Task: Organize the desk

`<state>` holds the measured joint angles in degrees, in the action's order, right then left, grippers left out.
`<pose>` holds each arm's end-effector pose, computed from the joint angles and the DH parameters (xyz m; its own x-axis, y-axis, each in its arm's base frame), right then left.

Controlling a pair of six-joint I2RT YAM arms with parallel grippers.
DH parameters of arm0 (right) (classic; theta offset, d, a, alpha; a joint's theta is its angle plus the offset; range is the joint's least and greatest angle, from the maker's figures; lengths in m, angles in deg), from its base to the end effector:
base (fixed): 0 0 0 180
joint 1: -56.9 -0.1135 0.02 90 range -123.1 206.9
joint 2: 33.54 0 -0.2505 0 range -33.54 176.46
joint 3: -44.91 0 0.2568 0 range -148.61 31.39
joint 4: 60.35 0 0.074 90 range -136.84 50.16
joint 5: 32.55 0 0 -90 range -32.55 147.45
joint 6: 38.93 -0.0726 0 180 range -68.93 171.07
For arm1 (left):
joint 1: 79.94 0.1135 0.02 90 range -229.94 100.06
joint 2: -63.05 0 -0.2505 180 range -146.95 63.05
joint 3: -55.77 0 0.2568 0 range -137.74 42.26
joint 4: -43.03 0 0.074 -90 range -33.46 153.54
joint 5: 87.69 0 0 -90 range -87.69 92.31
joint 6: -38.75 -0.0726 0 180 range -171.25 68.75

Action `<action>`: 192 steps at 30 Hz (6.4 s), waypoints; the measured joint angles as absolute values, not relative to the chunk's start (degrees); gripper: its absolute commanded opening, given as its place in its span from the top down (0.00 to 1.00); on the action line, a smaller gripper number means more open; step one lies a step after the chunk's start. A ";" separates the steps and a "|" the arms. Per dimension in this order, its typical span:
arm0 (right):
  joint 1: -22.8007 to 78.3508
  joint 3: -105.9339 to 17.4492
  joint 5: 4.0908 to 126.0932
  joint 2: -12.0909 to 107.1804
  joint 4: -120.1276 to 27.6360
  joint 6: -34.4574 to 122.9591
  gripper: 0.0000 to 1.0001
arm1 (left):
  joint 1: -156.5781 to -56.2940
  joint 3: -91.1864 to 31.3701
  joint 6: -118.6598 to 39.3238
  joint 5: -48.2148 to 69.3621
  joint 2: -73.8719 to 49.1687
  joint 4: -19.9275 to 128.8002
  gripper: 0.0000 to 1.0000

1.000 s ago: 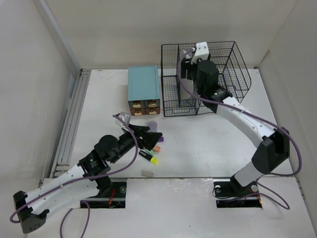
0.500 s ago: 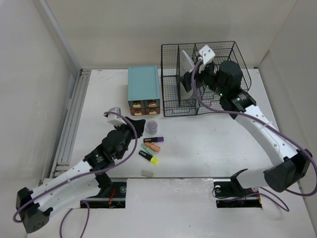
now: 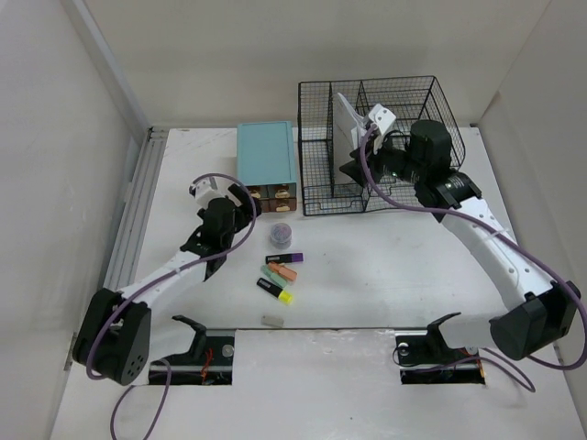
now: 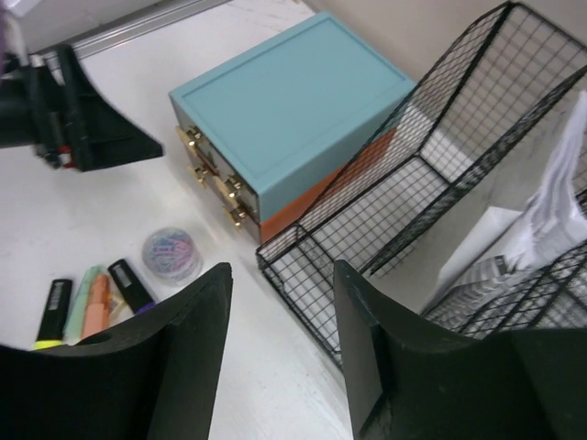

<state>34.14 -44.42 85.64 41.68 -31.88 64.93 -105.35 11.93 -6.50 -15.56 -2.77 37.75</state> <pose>0.2992 0.1627 0.3841 -0.0393 -0.2454 -0.9686 -0.7956 0.5942 -0.1183 0.2738 -0.1054 0.2048 -0.2849 -0.6064 -0.7423 -0.0812 0.7869 -0.6117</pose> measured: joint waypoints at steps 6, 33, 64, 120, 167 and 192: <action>35.14 -42.32 88.70 41.79 -32.34 62.18 0.47 | -99.84 11.04 -5.14 -9.09 -9.48 30.87 0.27; 35.45 -39.00 92.91 43.08 -34.61 60.91 0.49 | -98.98 9.84 -0.92 0.53 -19.47 18.17 1.00; 15.65 -47.02 85.09 64.70 -26.87 76.76 0.16 | -111.49 24.33 4.78 -12.52 36.66 47.57 0.32; 11.80 -53.34 80.43 83.10 -28.47 76.34 0.56 | -111.49 11.80 1.13 -21.19 53.69 70.52 0.32; 10.69 -92.92 84.96 92.13 -6.77 78.14 1.00 | -111.49 11.80 0.21 -19.80 52.88 70.30 0.32; 10.69 -94.89 82.58 92.94 -7.38 77.13 0.14 | -111.49 11.80 -0.42 -19.80 53.16 70.34 0.32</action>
<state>10.69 -94.89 82.58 92.94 -7.38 77.13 -111.49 11.80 -0.42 -19.80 53.16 70.34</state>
